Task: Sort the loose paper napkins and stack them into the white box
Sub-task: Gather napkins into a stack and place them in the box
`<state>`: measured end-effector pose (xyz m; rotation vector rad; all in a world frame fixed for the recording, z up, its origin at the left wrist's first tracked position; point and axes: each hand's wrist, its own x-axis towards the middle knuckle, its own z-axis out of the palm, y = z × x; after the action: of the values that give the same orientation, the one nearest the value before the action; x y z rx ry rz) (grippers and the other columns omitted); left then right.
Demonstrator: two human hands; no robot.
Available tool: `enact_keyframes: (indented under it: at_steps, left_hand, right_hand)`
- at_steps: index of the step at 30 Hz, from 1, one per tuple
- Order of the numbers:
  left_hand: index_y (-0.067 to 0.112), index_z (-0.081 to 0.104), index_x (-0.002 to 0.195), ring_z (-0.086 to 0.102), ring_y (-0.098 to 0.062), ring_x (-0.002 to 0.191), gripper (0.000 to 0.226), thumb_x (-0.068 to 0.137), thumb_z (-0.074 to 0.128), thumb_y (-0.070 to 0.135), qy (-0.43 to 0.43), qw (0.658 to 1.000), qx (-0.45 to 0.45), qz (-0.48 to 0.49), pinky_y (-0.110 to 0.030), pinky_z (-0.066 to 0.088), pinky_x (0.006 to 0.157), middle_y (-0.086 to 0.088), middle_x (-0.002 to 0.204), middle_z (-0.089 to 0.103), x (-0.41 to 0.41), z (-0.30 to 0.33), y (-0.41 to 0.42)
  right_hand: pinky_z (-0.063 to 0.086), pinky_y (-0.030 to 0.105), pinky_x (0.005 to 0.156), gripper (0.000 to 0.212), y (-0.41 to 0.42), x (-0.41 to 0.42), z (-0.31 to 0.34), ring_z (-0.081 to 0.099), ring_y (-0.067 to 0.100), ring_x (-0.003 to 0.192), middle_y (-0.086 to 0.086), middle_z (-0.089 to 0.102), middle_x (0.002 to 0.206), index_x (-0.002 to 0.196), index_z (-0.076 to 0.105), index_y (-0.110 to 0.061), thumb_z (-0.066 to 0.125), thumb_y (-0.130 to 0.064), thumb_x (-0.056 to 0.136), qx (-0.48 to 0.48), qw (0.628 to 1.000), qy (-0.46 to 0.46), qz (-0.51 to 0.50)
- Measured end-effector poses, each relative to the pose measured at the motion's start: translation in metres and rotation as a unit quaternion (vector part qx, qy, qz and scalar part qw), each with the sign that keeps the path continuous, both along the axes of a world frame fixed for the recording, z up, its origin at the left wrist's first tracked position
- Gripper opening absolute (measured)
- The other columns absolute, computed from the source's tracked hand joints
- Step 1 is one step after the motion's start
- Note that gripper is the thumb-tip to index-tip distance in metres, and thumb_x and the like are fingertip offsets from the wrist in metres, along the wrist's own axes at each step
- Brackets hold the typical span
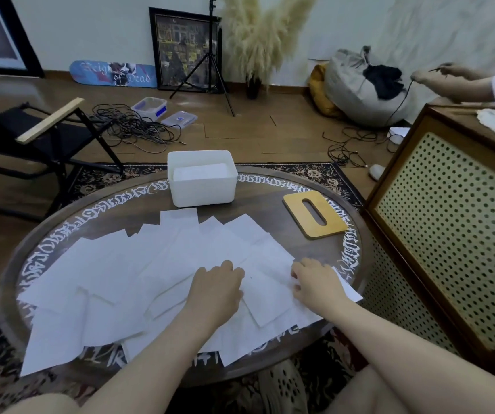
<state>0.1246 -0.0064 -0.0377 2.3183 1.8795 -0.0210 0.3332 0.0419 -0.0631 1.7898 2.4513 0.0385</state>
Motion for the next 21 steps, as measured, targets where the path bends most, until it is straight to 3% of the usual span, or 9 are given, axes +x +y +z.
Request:
enact_keyframes:
  at_steps: [3,6,10,12,15,17,21]
  left_hand:
    - [0.020,0.045,0.130,0.053,-0.022,0.112,0.033,0.100,0.041,0.031,-0.006,1.000,0.004,0.002,-0.034,0.035,0.088,0.000,0.127,0.048,0.000,0.000,0.001]
    - [0.022,0.040,0.137,0.050,-0.020,0.114,0.039,0.099,0.043,0.031,-0.035,0.999,0.030,0.006,-0.032,0.037,0.088,0.001,0.129,0.046,0.001,0.001,0.004]
    - [0.025,0.027,0.146,0.043,-0.018,0.123,0.054,0.097,0.049,0.031,-0.108,0.992,0.064,0.002,-0.029,0.038,0.091,0.004,0.140,0.037,0.004,0.005,0.005]
    - [0.026,0.025,0.147,0.040,-0.018,0.125,0.060,0.095,0.053,0.032,-0.136,0.987,0.081,-0.004,-0.029,0.037,0.093,0.004,0.143,0.034,0.003,0.007,0.006]
    - [0.027,0.021,0.148,0.037,-0.016,0.128,0.067,0.092,0.056,0.036,-0.148,0.985,0.089,-0.013,-0.028,0.035,0.097,0.006,0.145,0.032,0.002,0.008,0.007]
    - [0.029,0.024,0.147,0.040,-0.014,0.126,0.066,0.091,0.058,0.037,-0.189,0.979,0.069,0.000,-0.028,0.036,0.096,0.008,0.142,0.036,0.003,0.010,0.006]
    - [0.033,0.044,0.130,0.056,-0.013,0.105,0.047,0.087,0.063,0.034,-0.340,0.937,0.003,0.080,-0.032,0.048,0.082,0.011,0.117,0.056,0.005,0.014,0.001]
  right_hand:
    - [0.034,0.031,0.077,0.010,0.004,0.004,0.005,0.051,0.020,0.100,-0.002,0.053,0.101,0.097,0.053,-0.018,0.049,-0.023,0.089,-0.001,0.998,0.046,-0.039]
    - [0.032,0.031,0.069,0.012,0.007,0.003,0.020,0.048,0.016,0.076,-0.008,0.049,0.078,0.078,0.047,-0.020,0.055,-0.025,0.085,-0.005,0.981,0.175,-0.084]
    - [0.030,0.019,0.053,0.026,-0.003,-0.006,0.046,0.042,0.005,0.052,-0.008,0.042,0.060,0.067,0.041,-0.021,0.057,-0.016,0.087,-0.039,0.913,0.396,-0.091]
    - [0.039,0.011,0.049,0.014,-0.006,-0.010,0.056,0.051,-0.001,0.054,-0.003,0.052,0.068,0.077,0.055,-0.012,0.057,-0.011,0.091,-0.094,0.859,0.497,-0.082]
    - [0.054,0.027,0.057,0.007,-0.005,-0.014,0.061,0.062,0.013,0.075,0.011,0.065,0.087,0.094,0.065,-0.010,0.060,-0.014,0.092,-0.139,0.816,0.557,-0.068]
    - [0.054,0.041,0.062,0.008,-0.005,-0.019,0.062,0.061,0.019,0.075,0.011,0.066,0.087,0.094,0.067,-0.011,0.062,-0.017,0.092,-0.159,0.804,0.569,-0.072]
    - [0.044,0.035,0.062,0.004,-0.006,-0.031,0.062,0.058,0.016,0.071,0.001,0.066,0.077,0.087,0.069,-0.015,0.066,-0.017,0.089,-0.194,0.776,0.596,-0.073]
